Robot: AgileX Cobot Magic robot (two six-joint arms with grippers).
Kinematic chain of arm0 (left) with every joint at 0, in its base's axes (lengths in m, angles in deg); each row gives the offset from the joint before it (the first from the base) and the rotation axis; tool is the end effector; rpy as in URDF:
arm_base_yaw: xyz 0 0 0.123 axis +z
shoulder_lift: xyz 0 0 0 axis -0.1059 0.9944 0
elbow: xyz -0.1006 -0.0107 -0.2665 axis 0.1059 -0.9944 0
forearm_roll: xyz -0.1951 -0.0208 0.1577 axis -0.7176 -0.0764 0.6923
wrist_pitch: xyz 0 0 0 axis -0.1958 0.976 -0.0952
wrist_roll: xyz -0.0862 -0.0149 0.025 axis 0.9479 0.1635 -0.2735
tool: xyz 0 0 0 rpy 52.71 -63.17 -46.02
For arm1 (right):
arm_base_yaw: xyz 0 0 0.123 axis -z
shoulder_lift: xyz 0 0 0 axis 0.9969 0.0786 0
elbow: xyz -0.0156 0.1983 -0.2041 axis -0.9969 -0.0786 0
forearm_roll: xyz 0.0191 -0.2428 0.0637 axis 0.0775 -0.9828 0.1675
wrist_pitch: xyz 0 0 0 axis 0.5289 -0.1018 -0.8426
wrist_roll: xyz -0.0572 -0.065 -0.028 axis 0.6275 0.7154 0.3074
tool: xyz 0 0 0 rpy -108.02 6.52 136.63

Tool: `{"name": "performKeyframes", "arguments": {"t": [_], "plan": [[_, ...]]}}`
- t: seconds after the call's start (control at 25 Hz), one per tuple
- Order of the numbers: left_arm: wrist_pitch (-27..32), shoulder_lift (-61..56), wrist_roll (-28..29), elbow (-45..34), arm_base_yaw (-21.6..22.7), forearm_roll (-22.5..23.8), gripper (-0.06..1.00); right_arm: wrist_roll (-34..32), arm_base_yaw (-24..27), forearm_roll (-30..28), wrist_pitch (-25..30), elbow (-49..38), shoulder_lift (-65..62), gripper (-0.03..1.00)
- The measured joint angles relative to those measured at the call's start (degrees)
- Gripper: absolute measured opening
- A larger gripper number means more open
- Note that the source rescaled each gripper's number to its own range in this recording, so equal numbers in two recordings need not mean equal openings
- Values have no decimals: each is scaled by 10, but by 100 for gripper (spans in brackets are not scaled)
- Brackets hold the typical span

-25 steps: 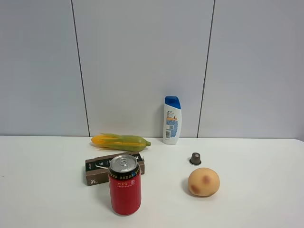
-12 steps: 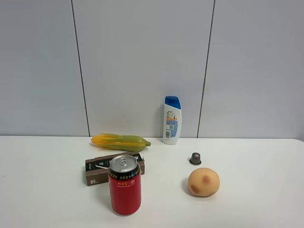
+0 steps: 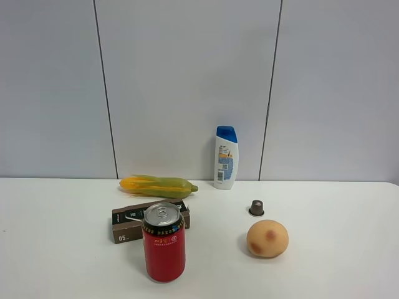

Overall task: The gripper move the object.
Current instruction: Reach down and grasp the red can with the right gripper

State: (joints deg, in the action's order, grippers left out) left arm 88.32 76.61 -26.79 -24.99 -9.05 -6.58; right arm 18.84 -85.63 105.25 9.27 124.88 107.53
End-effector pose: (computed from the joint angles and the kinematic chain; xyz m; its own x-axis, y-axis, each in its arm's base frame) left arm -0.0067 0.0017 0.2808 -0.4318 0.0170 -0.9018 0.0358 0.9994 0.0016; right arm 0.1415 0.0588 0.4774 -0.2836 -0.1794 -0.9420 -0.6655 0.7441 0.0587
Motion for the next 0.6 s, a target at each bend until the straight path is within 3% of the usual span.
{"name": "performKeyframes", "arguments": {"t": [0.12, 0.28, 0.44, 0.6], "plan": [[0, 0, 0, 0, 0, 0, 100, 46, -10, 57, 21, 21, 64, 72], [0, 0, 0, 0, 0, 0, 100, 84, -59, 63, 23, 25, 128, 72], [0, 0, 0, 0, 0, 0, 100, 131, -153, 16, 1, 25, 171, 72], [0, 0, 0, 0, 0, 0, 100, 154, -262, -88, -68, 25, 199, 72]]}}
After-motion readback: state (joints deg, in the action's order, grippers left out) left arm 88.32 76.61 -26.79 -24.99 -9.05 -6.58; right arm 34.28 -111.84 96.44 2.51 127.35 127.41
